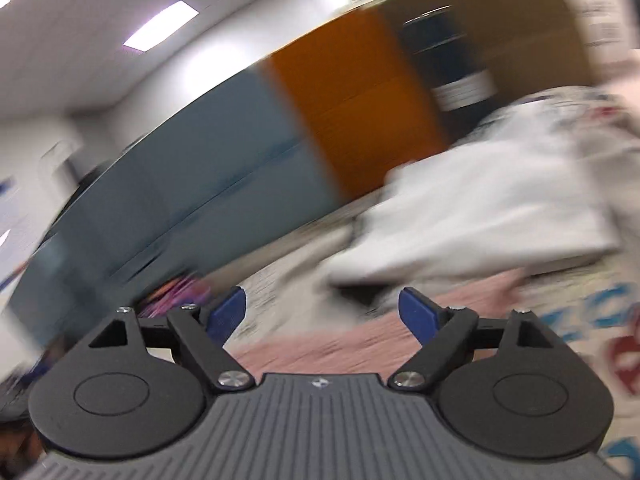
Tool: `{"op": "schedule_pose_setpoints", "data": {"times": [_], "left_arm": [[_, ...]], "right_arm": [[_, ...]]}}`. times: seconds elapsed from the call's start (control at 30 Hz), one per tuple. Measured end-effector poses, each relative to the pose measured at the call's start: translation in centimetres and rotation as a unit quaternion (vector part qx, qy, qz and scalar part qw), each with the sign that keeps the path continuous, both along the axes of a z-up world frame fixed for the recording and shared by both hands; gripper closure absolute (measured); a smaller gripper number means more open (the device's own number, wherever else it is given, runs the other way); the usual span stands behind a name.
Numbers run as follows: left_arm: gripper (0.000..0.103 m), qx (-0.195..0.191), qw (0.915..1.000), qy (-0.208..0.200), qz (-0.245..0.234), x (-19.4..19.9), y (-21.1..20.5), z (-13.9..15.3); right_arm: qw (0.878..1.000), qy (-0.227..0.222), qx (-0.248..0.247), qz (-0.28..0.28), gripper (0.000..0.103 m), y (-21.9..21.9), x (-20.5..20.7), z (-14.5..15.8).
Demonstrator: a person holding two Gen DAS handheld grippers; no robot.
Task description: Fold clothes
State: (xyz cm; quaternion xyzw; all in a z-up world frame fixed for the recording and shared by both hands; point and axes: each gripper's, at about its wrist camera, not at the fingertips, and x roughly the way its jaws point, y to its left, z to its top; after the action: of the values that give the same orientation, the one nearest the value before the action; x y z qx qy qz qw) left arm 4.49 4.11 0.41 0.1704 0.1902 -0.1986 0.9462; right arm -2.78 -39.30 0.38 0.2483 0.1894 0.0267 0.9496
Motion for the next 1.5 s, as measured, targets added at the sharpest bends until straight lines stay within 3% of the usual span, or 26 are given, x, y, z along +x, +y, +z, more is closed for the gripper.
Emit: {"op": "schedule_pose_setpoints", "data": {"times": [0.07, 0.17, 0.23, 0.33, 0.37, 0.53, 0.67, 0.83, 0.97, 1.03, 1.07, 1.1, 1.2, 1.3, 1.5], "left_arm": [[0.004, 0.006, 0.9987, 0.038, -0.033, 1.3, -0.7, -0.6], [0.03, -0.029, 0.9925, 0.095, -0.072, 2.0, 0.0, -1.5], [0.045, -0.042, 0.9916, 0.092, -0.081, 1.2, 0.4, -1.8], [0.077, -0.049, 0.9926, 0.072, -0.085, -0.1, 1.0, -1.8], [0.082, -0.046, 0.9936, 0.062, -0.083, -0.5, 0.9, -1.8], [0.083, -0.048, 0.9942, 0.01, -0.096, -4.3, 0.9, -1.0], [0.083, -0.054, 0.9913, -0.019, -0.118, -7.8, 0.9, -0.6], [0.083, -0.045, 0.9886, -0.036, -0.139, -10.6, 0.8, -1.1], [0.083, -0.059, 0.9876, -0.04, -0.14, -11.6, 1.4, -1.2], [0.083, -0.062, 0.9874, -0.039, -0.14, -12.3, 1.5, -1.4], [0.083, -0.066, 0.9872, -0.035, -0.141, -12.5, 1.6, -1.5], [0.083, -0.069, 0.9869, -0.031, -0.142, -12.7, 1.7, -1.6], [0.083, -0.073, 0.9863, -0.032, -0.144, -13.2, 2.0, -1.6], [0.083, -0.089, 0.9843, -0.037, -0.148, -14.0, 2.7, -1.2], [0.083, -0.125, 0.9747, -0.02, -0.184, -16.5, 4.8, -0.9]], "right_arm": [[0.999, 0.004, -0.029, 0.04, 0.02, 1.7, 0.7, -0.2], [0.995, 0.017, -0.073, 0.073, 0.02, 3.8, 1.4, -0.7], [0.992, 0.022, -0.092, 0.086, 0.02, 4.4, 1.2, -1.0], [0.99, 0.021, -0.101, 0.094, 0.02, 4.6, 1.3, -1.0], [0.99, 0.022, -0.107, 0.094, 0.02, 4.7, 1.3, -1.1], [0.981, 0.0, -0.149, 0.127, 0.02, 6.4, 1.1, -0.4], [0.958, -0.045, -0.207, 0.192, 0.017, 9.6, 0.3, 0.7], [0.904, -0.102, -0.307, 0.281, 0.015, 14.2, 0.1, 1.9], [0.85, -0.111, -0.374, 0.355, 0.015, 17.0, 0.9, 1.8], [0.832, -0.107, -0.404, 0.364, 0.019, 17.9, 1.2, 1.7], [0.828, -0.102, -0.41, 0.368, 0.032, 18.0, 1.4, 1.7], [0.829, -0.094, -0.404, 0.375, 0.054, 18.0, 1.6, 1.8], [0.829, -0.081, -0.384, 0.398, 0.084, 17.9, 1.0, 1.9], [0.827, -0.092, -0.372, 0.411, 0.092, 17.5, -1.1, 2.6], [0.824, -0.124, -0.375, 0.406, 0.095, 16.9, -7.3, 3.4]]}}
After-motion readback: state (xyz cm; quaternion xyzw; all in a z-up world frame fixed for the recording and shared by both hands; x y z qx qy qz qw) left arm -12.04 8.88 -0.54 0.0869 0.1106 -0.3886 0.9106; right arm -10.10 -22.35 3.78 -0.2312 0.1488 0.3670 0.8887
